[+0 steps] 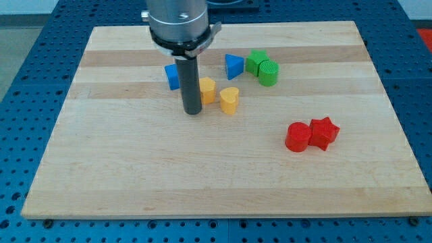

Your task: Move yellow hexagon to blue triangle

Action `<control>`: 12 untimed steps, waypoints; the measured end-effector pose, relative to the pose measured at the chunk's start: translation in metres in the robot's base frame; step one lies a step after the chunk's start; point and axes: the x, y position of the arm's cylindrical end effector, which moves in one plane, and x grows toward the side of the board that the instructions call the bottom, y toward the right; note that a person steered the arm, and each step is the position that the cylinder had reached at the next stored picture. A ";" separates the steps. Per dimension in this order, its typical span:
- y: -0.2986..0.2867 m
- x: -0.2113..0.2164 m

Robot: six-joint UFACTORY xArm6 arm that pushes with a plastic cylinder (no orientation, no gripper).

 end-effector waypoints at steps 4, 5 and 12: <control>-0.017 -0.009; -0.017 -0.019; 0.015 -0.044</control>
